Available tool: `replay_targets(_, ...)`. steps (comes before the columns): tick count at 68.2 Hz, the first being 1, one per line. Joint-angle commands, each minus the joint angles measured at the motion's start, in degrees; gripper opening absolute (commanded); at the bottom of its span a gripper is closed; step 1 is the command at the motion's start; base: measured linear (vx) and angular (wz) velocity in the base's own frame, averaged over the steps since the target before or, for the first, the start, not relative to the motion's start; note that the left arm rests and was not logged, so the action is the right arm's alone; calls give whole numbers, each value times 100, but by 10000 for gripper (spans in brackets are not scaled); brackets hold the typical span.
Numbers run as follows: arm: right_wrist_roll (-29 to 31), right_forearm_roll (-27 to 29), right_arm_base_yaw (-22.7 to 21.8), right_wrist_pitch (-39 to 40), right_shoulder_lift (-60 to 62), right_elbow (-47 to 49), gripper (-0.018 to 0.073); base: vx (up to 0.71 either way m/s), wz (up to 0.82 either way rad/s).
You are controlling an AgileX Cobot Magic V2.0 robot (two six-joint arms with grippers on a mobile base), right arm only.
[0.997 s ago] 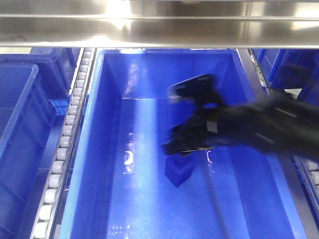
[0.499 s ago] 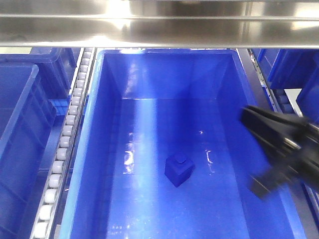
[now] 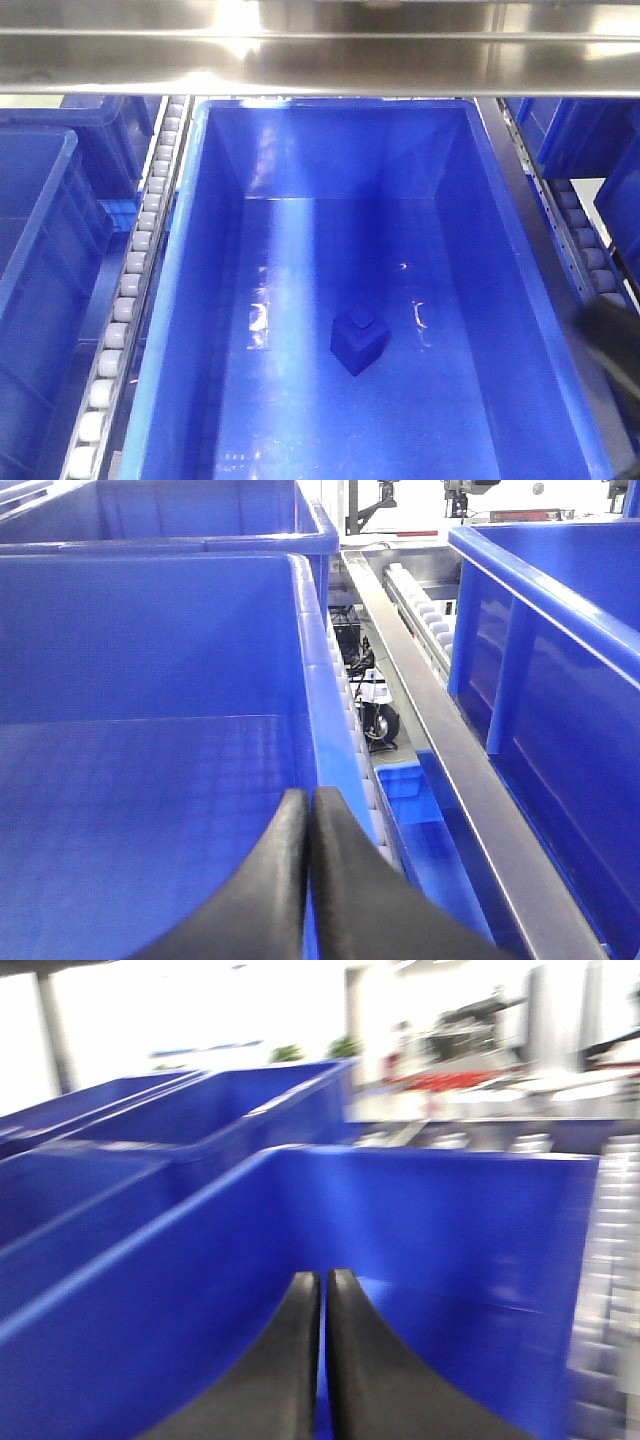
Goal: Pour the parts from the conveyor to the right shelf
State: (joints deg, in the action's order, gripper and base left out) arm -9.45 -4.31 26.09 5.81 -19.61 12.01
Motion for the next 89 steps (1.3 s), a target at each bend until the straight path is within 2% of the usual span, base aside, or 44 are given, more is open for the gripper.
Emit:
replay_targets(1, -19, -8, -610, 343, 365, -95, -10, 0, 0)
replay_targets(20, -19, -8, -2424, 349, 1767, -957, -10, 0, 0)
replay_targets(30, -19, -8, -2905, 312, 2141, -1375, -10, 0, 0)
replay_targets(43, -19, -38, -2898, -465, 2135, -1368, -10, 0, 0)
replay_targets(57, -19, -38, -2876, -508, 2135, -1368, -10, 0, 0)
replay_targets(68, -19, -33, -2671, -508, 2135, -1368, -10, 0, 0)
replay_targets(89, -19, -33, -2681, -508, 2129, -1368, -10, 0, 0)
